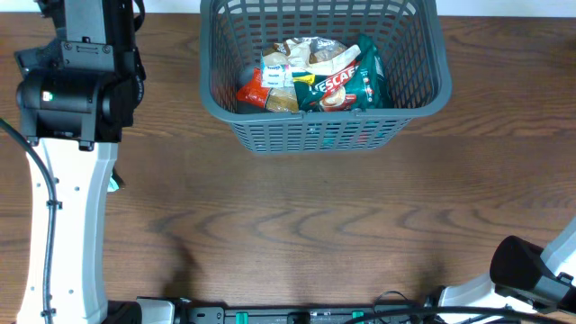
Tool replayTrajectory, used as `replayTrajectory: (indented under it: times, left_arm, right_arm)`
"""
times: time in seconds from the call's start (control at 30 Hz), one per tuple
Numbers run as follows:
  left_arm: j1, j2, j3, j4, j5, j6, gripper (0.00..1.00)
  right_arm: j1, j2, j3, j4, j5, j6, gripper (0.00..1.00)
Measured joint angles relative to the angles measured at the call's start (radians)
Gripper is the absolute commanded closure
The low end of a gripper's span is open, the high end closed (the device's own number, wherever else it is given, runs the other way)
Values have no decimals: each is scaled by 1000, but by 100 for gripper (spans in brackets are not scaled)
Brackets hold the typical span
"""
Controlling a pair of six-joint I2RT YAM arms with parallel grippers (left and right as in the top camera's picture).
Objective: Pack container
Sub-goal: 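Move the left gripper down to the pale green wipes packet and grasp it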
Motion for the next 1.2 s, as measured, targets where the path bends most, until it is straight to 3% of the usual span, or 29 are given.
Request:
replayTrajectory:
  times: [0.13, 0.23, 0.4, 0.5, 0.63, 0.83, 1.2]
  left_arm:
    - [5, 0, 0, -11, 8, -34, 1]
    - [32, 0, 0, -72, 17, -150, 1]
    - [165, 14, -5, -324, 32, -604, 2]
    - [248, 36, -18, -369, 74, -846, 1]
    - [317, 84, -70, -354, 155, -1070, 1]
    - [344, 185, -206, -296, 216, -1301, 1]
    - [412, 227, -584, 41, 299, -1479, 0]
  right_arm:
    - [0, 0, 0, 0, 0, 0, 1]
    - [0, 0, 0, 0, 0, 0, 1]
    - [0, 0, 0, 0, 0, 0, 1]
    - [0, 0, 0, 0, 0, 0, 1]
    - [0, 0, 0, 0, 0, 0, 1]
    - [0, 0, 0, 0, 0, 0, 1]
    - [0, 0, 0, 0, 0, 0, 1]
